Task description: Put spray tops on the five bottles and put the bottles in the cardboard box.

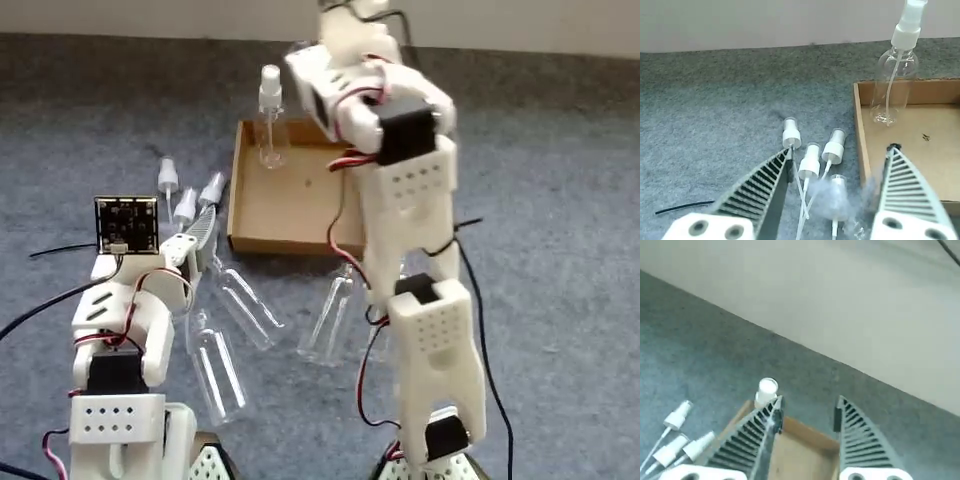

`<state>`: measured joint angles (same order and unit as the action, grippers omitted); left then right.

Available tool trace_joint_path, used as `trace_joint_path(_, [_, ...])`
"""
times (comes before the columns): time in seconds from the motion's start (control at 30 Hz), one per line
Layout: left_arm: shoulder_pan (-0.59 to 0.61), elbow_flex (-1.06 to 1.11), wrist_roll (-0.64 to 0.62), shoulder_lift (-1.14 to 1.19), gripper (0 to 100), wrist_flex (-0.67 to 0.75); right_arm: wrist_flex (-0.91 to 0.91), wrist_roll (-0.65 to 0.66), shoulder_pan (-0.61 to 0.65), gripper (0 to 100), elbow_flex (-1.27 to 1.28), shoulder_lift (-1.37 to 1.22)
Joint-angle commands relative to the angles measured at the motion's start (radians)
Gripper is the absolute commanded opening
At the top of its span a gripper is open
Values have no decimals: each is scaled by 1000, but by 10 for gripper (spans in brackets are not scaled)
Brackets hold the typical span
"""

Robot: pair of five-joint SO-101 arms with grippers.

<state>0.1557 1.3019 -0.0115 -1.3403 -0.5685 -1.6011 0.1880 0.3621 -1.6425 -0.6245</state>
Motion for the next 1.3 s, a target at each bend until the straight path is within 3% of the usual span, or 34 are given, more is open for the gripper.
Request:
trace_joint_path(0.0, [13, -7, 2, 5, 262, 18, -168, 5, -81, 85, -116, 142])
trace_joint_path(0.3, [18, -7, 2, 5, 262, 18, -168, -8, -298, 81, 179, 194])
trace_joint_path(0.4, [18, -7, 2, 5, 262, 18, -168, -114, -387, 80, 414, 297])
trace_joint_path(0.47, [16, -7, 2, 5, 262, 18, -165, -115, -415, 80, 647, 390])
trace_joint_path(0.63, [13, -7, 2, 5, 262, 18, -71, -35, -352, 80, 1250, 582])
trace_joint_path(0.87, [13, -7, 2, 5, 262, 20, 320, -153, -214, 98, 2015, 776])
trace_joint_path(1.03, [13, -5, 2, 5, 262, 20, 464, -193, -82, 212, 2256, 881])
trace_joint_path(1.27, [13, -5, 2, 5, 262, 18, 507, -222, -91, 217, 2318, 881])
